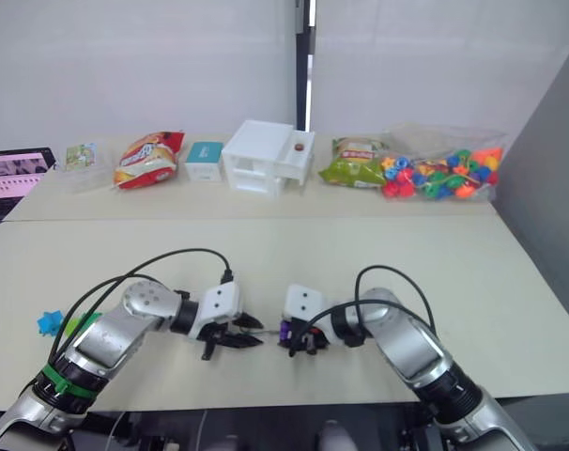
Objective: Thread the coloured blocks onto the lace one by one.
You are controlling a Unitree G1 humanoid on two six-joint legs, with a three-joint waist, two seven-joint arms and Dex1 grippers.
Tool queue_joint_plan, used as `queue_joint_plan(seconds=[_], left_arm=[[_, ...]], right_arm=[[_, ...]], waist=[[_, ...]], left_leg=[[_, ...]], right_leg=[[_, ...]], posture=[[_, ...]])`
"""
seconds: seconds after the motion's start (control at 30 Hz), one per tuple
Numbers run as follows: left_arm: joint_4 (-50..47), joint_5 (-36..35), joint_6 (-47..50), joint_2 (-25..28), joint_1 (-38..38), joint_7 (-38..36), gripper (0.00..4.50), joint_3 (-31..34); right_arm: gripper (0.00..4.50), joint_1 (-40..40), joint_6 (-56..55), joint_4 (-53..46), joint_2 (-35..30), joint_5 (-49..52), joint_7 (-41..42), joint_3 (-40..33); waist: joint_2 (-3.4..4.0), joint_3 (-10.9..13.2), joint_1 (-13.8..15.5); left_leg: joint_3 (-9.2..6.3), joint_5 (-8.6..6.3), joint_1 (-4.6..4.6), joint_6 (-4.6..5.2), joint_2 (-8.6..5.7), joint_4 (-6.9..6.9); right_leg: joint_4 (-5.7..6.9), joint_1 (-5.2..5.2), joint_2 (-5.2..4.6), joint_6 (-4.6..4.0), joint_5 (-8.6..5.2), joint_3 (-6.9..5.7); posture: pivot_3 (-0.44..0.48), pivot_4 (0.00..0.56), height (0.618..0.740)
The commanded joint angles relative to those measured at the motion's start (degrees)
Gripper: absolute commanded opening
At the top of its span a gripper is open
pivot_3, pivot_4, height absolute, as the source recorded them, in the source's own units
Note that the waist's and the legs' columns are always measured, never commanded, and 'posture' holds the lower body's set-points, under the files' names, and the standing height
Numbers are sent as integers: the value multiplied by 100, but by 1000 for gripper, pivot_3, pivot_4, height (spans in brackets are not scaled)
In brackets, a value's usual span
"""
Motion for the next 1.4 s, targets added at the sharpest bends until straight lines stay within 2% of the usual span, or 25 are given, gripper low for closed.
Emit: queue_joint_plan(seconds=[0.03, 0.73, 0.83, 1.03, 1.07, 1.13, 1.17, 1.2, 1.27, 1.4], left_arm=[[-36, 92, -137, -41, -41, 20, 43, -43], [-222, 247, 66, -537, -429, 123, 43, -348], [-223, 246, 113, -474, -413, 144, 840, -277], [-622, -10, 384, -180, -353, -15, 2755, -57], [-679, -22, 401, -132, -354, -24, 3139, -44], [-761, -60, 445, -70, -372, -30, 3817, -28], [-791, -75, 464, -50, -390, -33, 4237, -23], [-796, -72, 496, -47, -446, -29, 4470, -30], [-788, -48, 525, -71, -533, -11, 4500, -73], [-637, 147, 496, -390, -678, 190, 4500, -350]], right_arm=[[1373, 60, 77, -76, -25, 69, -27, 28], [1373, 56, 136, -120, 5, 66, -58, 97], [1373, 59, 149, -128, -15, 50, -58, 107], [1373, 53, 253, -170, -19, 75, -139, 0], [2408, 51, 259, -200, -22, 90, -152, -38], [3019, 54, 316, -311, -62, 153, -139, -112], [3482, 66, 363, -403, -93, 224, -107, -169], [3718, 80, 433, -556, -155, 310, -67, -259], [4418, 120, 528, -812, -304, 434, -31, -398], [4465, 277, 541, -1084, -743, 548, -11, -640]], waist=[[0, 0, 0], [-1, -1, 9], [-1, -1, 11], [-1, -1, 2], [-1, -1, 2], [0, 0, 6], [0, 0, 11], [-1, 0, 13], [0, 0, 37], [-1, 0, 63]], left_leg=[[0, 0, 0, 0, 0, 0], [0, 0, 0, 0, -1, 1], [0, 0, 0, 0, -1, 1], [-1, 0, -1, 0, -1, 0], [-1, 0, -1, 0, 0, 0], [0, 0, -3, 0, -1, 0], [-1, 0, -2, 0, -1, 0], [-1, 0, -3, 0, -1, 0], [-1, 0, -8, 0, -2, 1], [-1, 0, -16, 0, -6, 4]], right_leg=[[0, 0, 0, 0, 0, 0], [0, 2, 0, 0, 0, 0], [0, 2, -1, 0, 0, 0], [0, 0, -1, 0, 0, 0], [0, 0, -1, 0, 0, 0], [0, -3, -1, 0, 0, 0], [1, -2, -1, 0, 0, 0], [-1, -2, -1, 0, 0, 0], [-2, -4, -2, 0, 0, 0], [-8, -3, -5, 1, 0, -1]], posture=[[0, 150, 740], [0, 150, 740], [0, 150, 740], [0, 150, 740], [0, 150, 740], [0, 150, 740], [0, 150, 740], [0, 150, 740], [0, 150, 740], [0, 150, 740]])
